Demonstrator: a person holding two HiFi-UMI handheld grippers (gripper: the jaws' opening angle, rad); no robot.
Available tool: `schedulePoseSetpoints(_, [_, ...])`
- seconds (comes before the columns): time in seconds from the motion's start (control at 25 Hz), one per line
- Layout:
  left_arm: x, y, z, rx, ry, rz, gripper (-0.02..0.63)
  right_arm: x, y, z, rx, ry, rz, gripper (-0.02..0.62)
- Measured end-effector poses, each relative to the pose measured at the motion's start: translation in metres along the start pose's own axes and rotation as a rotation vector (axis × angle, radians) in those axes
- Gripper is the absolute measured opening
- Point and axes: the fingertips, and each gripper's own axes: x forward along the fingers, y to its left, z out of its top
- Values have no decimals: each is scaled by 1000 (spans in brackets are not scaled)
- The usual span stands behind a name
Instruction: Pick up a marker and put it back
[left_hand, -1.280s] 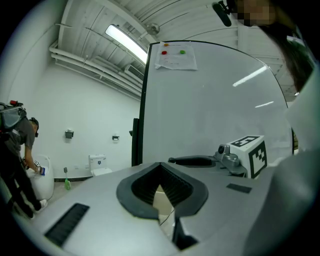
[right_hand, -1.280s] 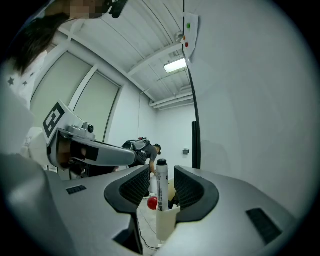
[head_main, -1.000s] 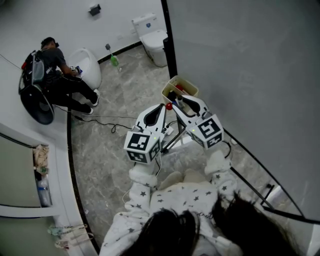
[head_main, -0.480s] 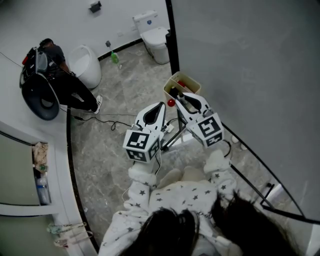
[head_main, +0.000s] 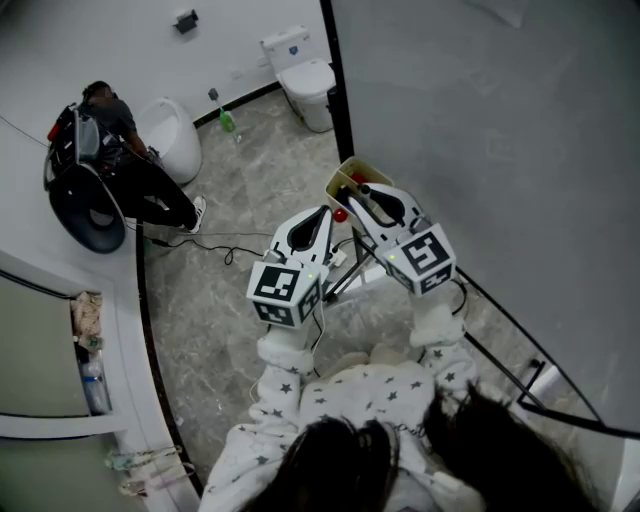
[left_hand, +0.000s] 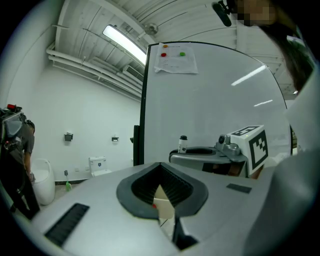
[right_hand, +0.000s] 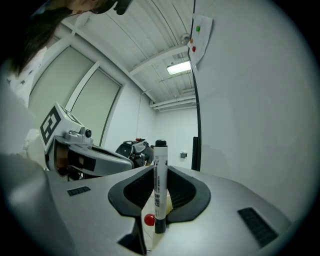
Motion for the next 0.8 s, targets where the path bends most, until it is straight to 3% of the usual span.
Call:
schedulePoseSetpoints(0.4, [-12, -21, 54, 10, -24, -43, 2, -22, 4, 79, -2, -18, 29, 78])
schedulePoseSetpoints(0.8, [-15, -37, 67, -10, -85, -111, 2, -36, 12, 87, 21, -59, 63, 78])
